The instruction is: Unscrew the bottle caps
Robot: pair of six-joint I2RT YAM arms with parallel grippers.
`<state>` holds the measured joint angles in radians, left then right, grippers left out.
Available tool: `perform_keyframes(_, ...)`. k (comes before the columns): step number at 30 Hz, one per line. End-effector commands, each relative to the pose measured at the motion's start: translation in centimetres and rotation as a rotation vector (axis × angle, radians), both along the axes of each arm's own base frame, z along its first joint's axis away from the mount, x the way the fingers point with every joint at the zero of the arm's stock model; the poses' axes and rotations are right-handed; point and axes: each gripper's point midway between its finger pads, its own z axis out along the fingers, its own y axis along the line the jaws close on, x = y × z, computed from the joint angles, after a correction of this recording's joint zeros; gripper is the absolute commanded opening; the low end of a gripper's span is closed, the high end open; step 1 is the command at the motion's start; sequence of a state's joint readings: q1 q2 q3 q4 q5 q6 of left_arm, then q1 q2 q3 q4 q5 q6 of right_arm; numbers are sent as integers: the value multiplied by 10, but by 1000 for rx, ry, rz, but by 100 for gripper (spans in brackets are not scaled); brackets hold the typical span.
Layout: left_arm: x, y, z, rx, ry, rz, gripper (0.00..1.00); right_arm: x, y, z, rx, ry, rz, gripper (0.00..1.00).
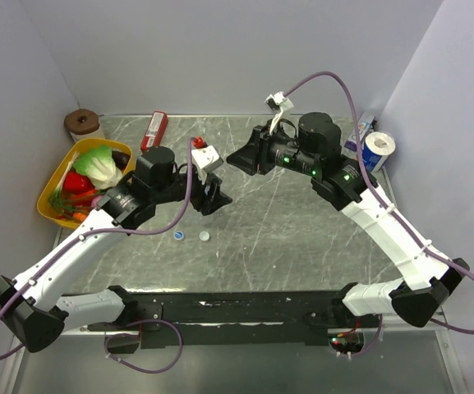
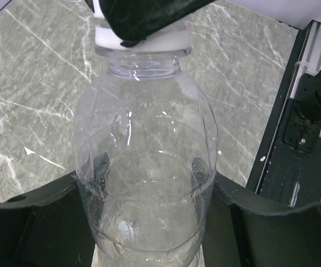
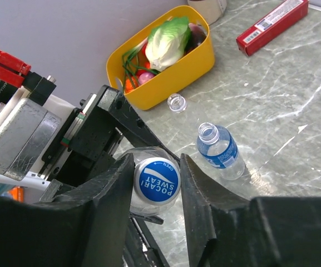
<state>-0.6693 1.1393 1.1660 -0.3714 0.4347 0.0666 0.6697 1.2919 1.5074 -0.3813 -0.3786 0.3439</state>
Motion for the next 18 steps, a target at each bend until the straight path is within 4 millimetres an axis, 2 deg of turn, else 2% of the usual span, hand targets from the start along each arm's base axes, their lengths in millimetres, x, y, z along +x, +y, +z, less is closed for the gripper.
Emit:
perform_keyframes(1, -1, 1, 18, -37, -49, 7, 52, -6, 1, 27, 59, -74, 19, 40)
perform_keyframes(4, -5, -1, 21, -49, -53, -16, 52, -11, 4, 30, 71, -91, 55, 26)
perform_keyframes(7, -20, -4, 27, -71, -62, -98, 52, -18, 7, 30, 78, -124, 109, 22)
perform_keyframes(11, -54, -6, 36, -100, -81, -281, 56, -37, 11, 31, 57, -224, 255, 20)
perform_keyframes(12, -71, -7, 43, -124, -90, -373, 56, -42, 12, 31, 52, -240, 288, 20)
perform_keyframes(14, -83, -3, 48, -145, -83, -444, 59, -50, 11, 27, 39, -277, 358, 20)
perform_keyframes(15, -96, -2, 56, -169, -86, -520, 59, -62, 11, 27, 50, -291, 424, 20)
perform_keyframes(18, -109, 5, 63, -187, -63, -613, 59, -73, 6, 25, 57, -306, 498, 21)
